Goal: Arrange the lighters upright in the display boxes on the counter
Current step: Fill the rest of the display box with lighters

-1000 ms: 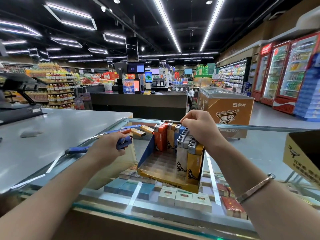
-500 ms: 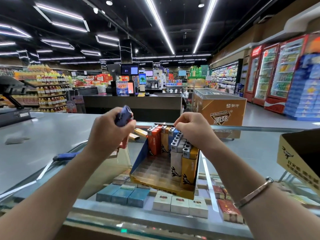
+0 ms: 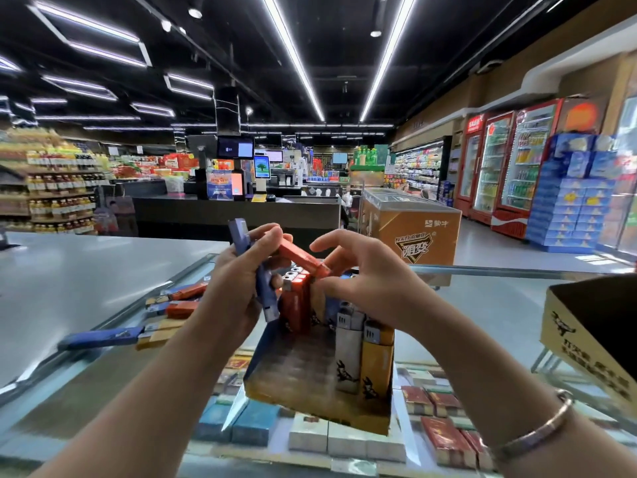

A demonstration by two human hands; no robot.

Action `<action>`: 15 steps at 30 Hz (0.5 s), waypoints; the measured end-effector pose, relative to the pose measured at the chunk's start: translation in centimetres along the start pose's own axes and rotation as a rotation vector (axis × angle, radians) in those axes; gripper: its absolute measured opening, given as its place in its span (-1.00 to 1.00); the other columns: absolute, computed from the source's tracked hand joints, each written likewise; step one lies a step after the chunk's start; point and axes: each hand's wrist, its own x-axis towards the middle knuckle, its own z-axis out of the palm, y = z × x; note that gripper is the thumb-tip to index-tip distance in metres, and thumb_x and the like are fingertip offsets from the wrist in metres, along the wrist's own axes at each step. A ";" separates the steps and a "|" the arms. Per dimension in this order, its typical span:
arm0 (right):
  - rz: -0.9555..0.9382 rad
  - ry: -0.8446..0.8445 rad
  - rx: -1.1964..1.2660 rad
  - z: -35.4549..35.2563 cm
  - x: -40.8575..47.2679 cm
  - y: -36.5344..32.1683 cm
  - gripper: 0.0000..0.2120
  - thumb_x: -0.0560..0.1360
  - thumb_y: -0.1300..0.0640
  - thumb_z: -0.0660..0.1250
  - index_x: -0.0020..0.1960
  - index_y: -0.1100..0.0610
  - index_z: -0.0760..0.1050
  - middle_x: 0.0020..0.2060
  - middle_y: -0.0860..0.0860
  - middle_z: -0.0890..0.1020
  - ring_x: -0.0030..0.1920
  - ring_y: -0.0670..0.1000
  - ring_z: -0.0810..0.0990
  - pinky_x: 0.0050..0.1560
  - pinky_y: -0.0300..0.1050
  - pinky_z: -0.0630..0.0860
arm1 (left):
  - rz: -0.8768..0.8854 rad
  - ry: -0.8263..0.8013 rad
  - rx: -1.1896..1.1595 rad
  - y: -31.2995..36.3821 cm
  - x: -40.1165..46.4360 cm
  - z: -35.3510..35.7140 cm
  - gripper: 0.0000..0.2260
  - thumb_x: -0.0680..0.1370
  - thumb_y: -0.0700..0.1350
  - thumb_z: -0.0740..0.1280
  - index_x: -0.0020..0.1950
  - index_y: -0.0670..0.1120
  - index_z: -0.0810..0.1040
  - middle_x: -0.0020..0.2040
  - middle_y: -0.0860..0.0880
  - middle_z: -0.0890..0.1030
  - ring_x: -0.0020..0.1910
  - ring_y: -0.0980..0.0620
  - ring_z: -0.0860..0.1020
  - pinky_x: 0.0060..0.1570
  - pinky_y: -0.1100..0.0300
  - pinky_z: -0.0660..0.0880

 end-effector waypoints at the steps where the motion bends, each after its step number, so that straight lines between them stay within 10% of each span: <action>1: -0.011 0.020 0.016 0.0 0.0 -0.1 -0.71 0.39 0.23 0.44 0.02 -0.05 0.50 -0.20 -0.01 0.61 -0.19 -0.05 0.61 -0.09 -0.21 0.56 | -0.012 -0.022 -0.022 0.0 0.0 -0.3 -0.83 0.37 -0.11 0.38 -0.07 -0.10 0.55 -0.20 -0.05 0.67 -0.41 0.10 0.56 -0.51 0.28 0.44; 15: 0.096 0.266 0.384 -0.9 0.1 0.3 -0.75 0.42 0.46 0.30 -0.21 0.13 0.58 -0.19 0.13 0.62 -0.29 -0.01 0.62 -0.15 -0.18 0.62 | -0.129 -0.005 0.289 0.0 0.7 -2.4 -0.79 0.43 -0.23 0.39 0.05 -0.11 0.56 -0.35 -0.01 0.53 -0.46 0.16 0.44 -0.56 0.30 0.39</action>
